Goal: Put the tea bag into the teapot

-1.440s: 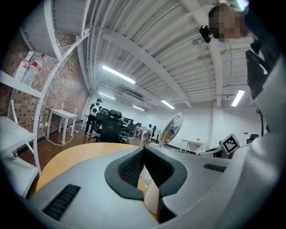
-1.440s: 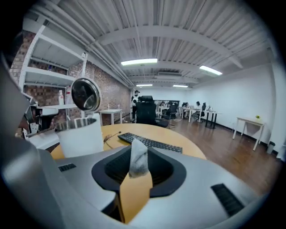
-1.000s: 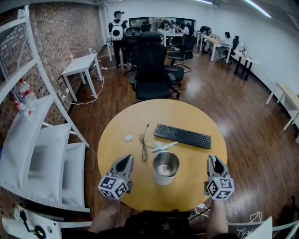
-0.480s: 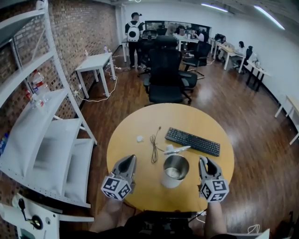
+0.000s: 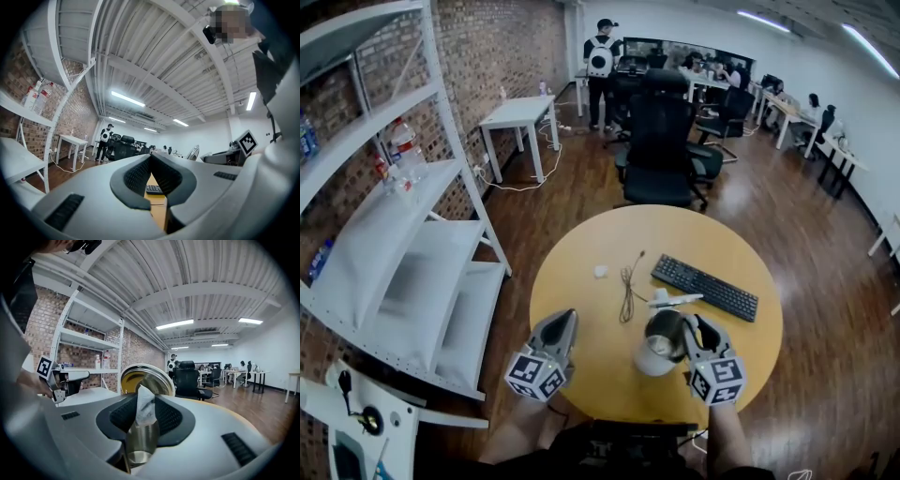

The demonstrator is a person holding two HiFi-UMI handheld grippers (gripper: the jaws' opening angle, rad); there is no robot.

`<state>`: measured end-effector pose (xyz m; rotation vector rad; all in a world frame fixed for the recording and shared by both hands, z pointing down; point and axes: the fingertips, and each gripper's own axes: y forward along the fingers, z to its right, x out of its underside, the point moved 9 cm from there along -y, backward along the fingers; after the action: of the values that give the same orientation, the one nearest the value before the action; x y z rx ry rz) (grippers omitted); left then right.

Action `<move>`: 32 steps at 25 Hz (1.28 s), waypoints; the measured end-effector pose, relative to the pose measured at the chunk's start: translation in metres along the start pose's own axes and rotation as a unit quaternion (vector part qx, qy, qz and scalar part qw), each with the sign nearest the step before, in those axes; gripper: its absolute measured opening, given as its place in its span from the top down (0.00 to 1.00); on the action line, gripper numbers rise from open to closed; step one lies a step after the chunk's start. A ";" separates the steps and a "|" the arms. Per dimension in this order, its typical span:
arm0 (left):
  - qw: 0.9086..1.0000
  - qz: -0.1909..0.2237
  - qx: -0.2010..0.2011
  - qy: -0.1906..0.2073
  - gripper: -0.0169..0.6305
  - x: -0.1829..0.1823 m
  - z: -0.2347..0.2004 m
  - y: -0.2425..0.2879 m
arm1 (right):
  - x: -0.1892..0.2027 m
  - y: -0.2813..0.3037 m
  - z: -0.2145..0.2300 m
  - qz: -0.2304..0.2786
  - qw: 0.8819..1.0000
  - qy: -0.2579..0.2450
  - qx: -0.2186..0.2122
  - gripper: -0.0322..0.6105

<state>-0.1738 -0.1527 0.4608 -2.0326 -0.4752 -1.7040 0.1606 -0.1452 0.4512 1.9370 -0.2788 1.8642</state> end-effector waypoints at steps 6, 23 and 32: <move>1.000 -0.004 -0.012 -0.005 0.97 0.002 -0.003 -0.008 | 0.002 0.010 -0.002 -0.003 1.000 0.007 -0.017 0.78; 1.000 -0.012 -0.002 -0.015 0.97 0.005 0.001 -0.007 | 0.005 0.006 -0.001 -0.004 0.999 0.023 -0.021 0.62; 1.000 -0.007 0.015 -0.018 0.97 0.003 -0.005 -0.004 | -0.001 -0.034 0.021 0.040 0.998 0.034 0.045 0.62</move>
<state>-0.1793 -0.1523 0.4653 -2.0471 -0.5257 -1.6612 0.1945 -0.1247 0.4445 1.9421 -0.2570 2.0227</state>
